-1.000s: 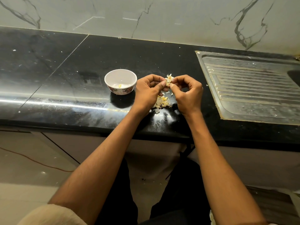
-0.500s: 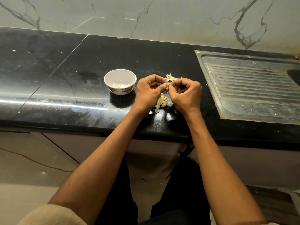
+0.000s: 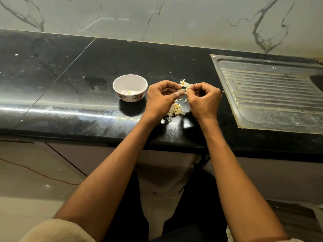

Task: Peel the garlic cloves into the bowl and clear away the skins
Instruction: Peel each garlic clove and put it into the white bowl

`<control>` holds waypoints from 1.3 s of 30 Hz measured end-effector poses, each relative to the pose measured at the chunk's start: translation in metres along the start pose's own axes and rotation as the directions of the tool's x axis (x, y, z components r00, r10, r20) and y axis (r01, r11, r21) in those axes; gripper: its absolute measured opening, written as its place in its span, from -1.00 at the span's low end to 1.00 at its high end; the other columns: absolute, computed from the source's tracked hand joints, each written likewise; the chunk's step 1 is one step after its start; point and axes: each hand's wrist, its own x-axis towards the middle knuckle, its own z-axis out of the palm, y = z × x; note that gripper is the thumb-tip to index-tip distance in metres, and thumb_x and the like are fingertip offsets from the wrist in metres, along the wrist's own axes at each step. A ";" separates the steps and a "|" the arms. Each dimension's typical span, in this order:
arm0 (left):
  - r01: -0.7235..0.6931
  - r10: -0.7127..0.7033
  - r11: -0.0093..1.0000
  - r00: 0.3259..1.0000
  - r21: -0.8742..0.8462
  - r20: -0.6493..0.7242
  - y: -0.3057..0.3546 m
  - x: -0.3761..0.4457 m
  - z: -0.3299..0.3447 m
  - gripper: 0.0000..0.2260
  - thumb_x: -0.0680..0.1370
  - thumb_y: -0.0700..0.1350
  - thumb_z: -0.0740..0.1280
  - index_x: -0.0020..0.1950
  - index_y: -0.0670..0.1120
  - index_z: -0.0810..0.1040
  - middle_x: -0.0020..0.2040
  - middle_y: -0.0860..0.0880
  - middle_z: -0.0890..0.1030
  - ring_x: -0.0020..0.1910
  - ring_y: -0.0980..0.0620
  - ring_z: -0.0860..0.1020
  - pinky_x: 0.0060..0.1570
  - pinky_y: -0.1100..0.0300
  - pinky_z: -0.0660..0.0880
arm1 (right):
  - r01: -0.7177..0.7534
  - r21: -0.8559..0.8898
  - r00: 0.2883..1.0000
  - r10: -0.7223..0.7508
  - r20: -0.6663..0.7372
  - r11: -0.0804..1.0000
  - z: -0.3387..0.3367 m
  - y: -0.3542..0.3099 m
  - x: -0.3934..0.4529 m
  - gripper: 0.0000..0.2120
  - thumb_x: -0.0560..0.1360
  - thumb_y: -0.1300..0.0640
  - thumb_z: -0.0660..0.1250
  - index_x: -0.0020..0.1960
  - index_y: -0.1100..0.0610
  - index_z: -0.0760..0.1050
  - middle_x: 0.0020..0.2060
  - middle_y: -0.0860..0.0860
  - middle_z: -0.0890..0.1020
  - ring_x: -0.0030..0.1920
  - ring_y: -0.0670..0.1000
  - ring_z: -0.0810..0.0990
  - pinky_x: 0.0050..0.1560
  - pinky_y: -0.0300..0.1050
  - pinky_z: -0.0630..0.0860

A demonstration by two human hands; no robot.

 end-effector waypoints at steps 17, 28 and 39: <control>-0.016 0.018 0.998 0.999 0.055 -0.038 -0.007 0.001 -0.001 -0.85 0.40 -0.34 0.57 -0.07 -0.27 0.70 -0.16 -0.15 0.73 -0.17 0.01 0.68 0.01 0.06 0.67 | -0.052 -0.179 0.994 0.067 0.083 0.982 -0.002 0.007 0.003 -0.63 0.31 0.42 0.41 -0.05 0.02 0.71 -0.21 -0.10 0.68 -0.25 -0.18 0.62 -0.22 -0.24 0.61; -0.014 0.018 0.998 0.998 0.067 -0.067 -0.005 -0.001 -0.001 -0.85 0.39 -0.31 0.60 -0.08 -0.21 0.73 -0.18 -0.09 0.75 -0.19 0.06 0.70 -0.05 0.13 0.66 | -0.074 -0.148 0.992 0.088 0.093 0.986 -0.003 0.005 0.002 -0.74 0.40 0.38 0.50 0.00 0.09 0.76 -0.11 -0.08 0.74 -0.17 -0.17 0.69 -0.06 -0.17 0.68; -0.009 0.018 0.995 0.996 0.104 -0.087 -0.001 -0.002 -0.001 -0.81 0.31 -0.31 0.65 -0.14 -0.21 0.73 -0.22 -0.09 0.74 -0.18 -0.06 0.73 -0.04 0.05 0.69 | -0.096 -0.157 0.990 0.111 0.089 0.983 -0.004 0.004 0.001 -0.90 0.35 0.18 0.61 -0.21 0.06 0.70 -0.35 -0.10 0.68 -0.31 -0.10 0.66 -0.25 -0.17 0.61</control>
